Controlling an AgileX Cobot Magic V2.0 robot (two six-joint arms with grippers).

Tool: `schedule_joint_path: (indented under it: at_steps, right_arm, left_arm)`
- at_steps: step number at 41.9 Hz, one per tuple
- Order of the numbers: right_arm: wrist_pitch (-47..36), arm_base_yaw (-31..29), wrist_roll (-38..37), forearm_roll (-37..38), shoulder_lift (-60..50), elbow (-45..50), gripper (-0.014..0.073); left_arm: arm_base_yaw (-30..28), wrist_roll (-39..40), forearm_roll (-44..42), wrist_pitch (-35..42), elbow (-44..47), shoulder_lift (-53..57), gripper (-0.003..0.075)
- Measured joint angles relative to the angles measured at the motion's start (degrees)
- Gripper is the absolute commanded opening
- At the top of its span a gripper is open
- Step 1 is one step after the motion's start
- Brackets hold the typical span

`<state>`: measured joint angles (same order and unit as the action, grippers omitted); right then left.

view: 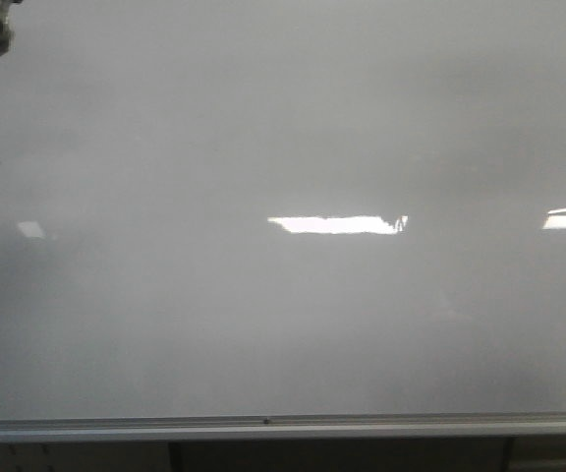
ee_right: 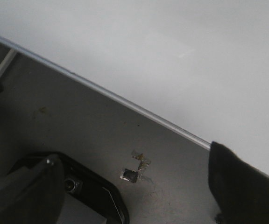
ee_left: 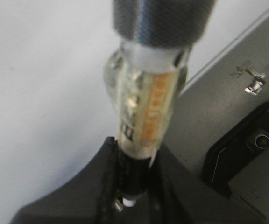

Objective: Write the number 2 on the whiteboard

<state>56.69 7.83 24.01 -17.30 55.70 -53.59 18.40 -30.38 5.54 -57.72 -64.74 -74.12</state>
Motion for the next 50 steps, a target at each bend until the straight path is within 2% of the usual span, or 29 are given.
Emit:
schedule_joint_path:
  at_steps: [7,12,19,25,38,43,47,50]
  right_arm:
    - [3.93,5.94,14.62,-6.65,6.47,-5.47,0.0643]
    - [5.68,11.21,21.91,-9.10,11.48,-10.62,0.0643]
    - [5.94,19.24,25.66,-9.62,18.34,-18.50,0.0643]
    - [5.94,23.75,27.80,-9.62,23.07,-23.91,0.0643]
    - [5.43,29.84,29.75,-9.62,28.41,-28.06,0.0632]
    - [5.07,30.61,29.75,-10.55,28.49,-28.14,0.0521]
    - [5.07,30.75,29.75,-11.05,28.49,-28.14,0.0364]
    - [5.05,30.75,29.75,-11.41,28.49,-28.14,0.0281]
  left_arm:
    - [5.21,-9.18,6.81,-4.12,-2.94,0.00,-0.0019]
    - [9.61,-11.08,8.31,-4.52,-3.19,0.00,-0.0019]
    - [15.15,-11.60,8.40,-4.33,-3.34,-1.76,-0.0019]
    - [18.93,-12.23,8.40,-3.98,-3.34,-3.60,-0.0019]
    - [20.28,-12.36,8.30,-3.16,-3.34,-4.25,-0.0019]
    - [20.28,-12.36,8.30,-3.11,-3.34,-4.25,-0.0019]
    - [20.28,-12.36,8.30,-3.11,-3.34,-4.25,-0.0019]
    - [20.28,-12.38,8.30,-3.11,-3.34,-4.25,-0.0019]
